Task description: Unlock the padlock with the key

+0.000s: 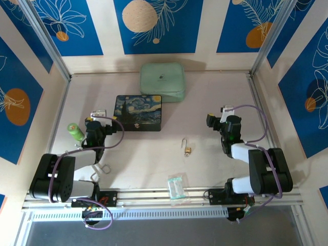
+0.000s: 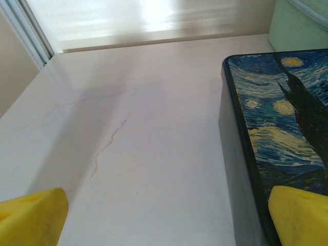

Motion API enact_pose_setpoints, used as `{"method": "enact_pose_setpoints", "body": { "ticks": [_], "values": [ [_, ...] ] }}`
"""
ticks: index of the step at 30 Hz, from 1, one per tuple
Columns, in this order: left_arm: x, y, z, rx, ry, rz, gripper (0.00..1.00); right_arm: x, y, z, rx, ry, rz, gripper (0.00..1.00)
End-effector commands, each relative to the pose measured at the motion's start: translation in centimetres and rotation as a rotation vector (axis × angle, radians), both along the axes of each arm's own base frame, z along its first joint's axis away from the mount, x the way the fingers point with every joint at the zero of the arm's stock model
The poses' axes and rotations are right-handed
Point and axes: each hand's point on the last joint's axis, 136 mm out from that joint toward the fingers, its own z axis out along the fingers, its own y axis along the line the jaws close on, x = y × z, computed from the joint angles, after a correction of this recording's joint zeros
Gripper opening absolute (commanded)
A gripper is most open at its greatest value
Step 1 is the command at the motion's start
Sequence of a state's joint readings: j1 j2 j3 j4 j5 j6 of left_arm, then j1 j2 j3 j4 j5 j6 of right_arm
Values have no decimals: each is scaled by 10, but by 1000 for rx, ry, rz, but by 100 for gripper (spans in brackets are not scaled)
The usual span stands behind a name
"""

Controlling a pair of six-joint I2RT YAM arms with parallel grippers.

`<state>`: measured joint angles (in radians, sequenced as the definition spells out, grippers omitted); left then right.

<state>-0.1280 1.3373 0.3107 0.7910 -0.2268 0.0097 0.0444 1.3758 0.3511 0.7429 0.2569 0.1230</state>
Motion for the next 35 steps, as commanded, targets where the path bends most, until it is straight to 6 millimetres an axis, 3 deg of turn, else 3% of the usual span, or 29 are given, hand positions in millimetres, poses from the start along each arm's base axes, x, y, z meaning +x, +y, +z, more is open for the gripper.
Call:
{"method": "enact_pose_setpoints", "body": {
  "ticks": [1,6,8,10,16,35],
  "values": [
    [7,-5,8,7,-53,-53,99,8,-6,6,14,-67,-13,83],
    [10,-6,-9,-5,-86,-74,99,19,-7,-9,11,-22,-26,83],
    [13,-4,-13,9,-107,-63,99,19,-7,-11,3,-6,-33,99],
    [12,7,-16,-7,-63,7,99,20,-7,-10,3,-11,-30,99],
    [25,13,-21,1,-3,45,99,20,-7,-11,3,-7,-31,99],
    [24,12,-21,9,-10,41,99,20,-6,-10,17,-7,-15,99]
  ]
}}
